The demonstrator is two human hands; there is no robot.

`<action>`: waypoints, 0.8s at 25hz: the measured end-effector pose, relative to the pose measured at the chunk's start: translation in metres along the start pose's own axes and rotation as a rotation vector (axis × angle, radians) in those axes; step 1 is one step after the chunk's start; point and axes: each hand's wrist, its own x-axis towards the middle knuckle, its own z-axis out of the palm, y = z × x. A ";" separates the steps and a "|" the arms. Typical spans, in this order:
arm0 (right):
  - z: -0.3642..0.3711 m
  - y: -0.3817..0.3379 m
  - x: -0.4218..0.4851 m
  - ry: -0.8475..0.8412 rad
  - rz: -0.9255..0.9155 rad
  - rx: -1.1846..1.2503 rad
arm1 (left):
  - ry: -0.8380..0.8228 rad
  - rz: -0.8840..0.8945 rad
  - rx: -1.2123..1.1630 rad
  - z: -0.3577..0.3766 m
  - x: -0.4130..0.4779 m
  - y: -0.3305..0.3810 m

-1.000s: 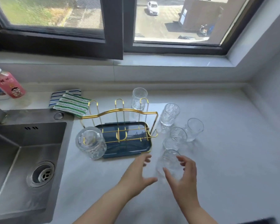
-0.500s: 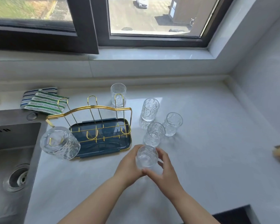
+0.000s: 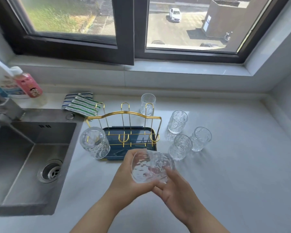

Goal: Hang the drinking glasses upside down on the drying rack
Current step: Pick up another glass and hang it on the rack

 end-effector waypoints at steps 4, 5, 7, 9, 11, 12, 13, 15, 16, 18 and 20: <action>0.037 -0.017 0.005 0.138 -0.208 -0.411 | 0.084 0.122 0.293 -0.031 -0.015 0.017; 0.047 -0.021 0.007 0.173 -0.276 -0.558 | 0.105 0.176 0.383 -0.037 -0.015 0.022; 0.065 -0.027 0.012 0.189 -0.432 -0.827 | 0.154 0.244 0.482 -0.045 -0.010 0.031; 0.084 -0.032 0.023 0.191 -0.596 -1.023 | 0.222 0.271 0.518 -0.050 0.001 0.036; 0.097 -0.035 0.038 0.193 -0.708 -1.168 | 0.289 0.283 0.558 -0.056 0.015 0.039; 0.100 -0.035 0.046 0.204 -0.730 -1.224 | 0.303 0.285 0.592 -0.060 0.022 0.038; 0.102 -0.036 0.054 0.220 -0.728 -1.267 | 0.302 0.283 0.640 -0.063 0.029 0.036; 0.100 -0.034 0.066 0.243 -0.673 -1.305 | 0.284 0.267 0.739 -0.071 0.039 0.030; 0.098 -0.032 0.072 0.251 -0.637 -1.310 | 0.278 0.262 0.775 -0.075 0.042 0.026; 0.091 -0.028 0.080 0.268 -0.585 -1.300 | 0.268 0.269 0.830 -0.079 0.048 0.020; 0.086 -0.024 0.088 0.280 -0.556 -1.279 | 0.265 0.265 0.878 -0.080 0.053 0.015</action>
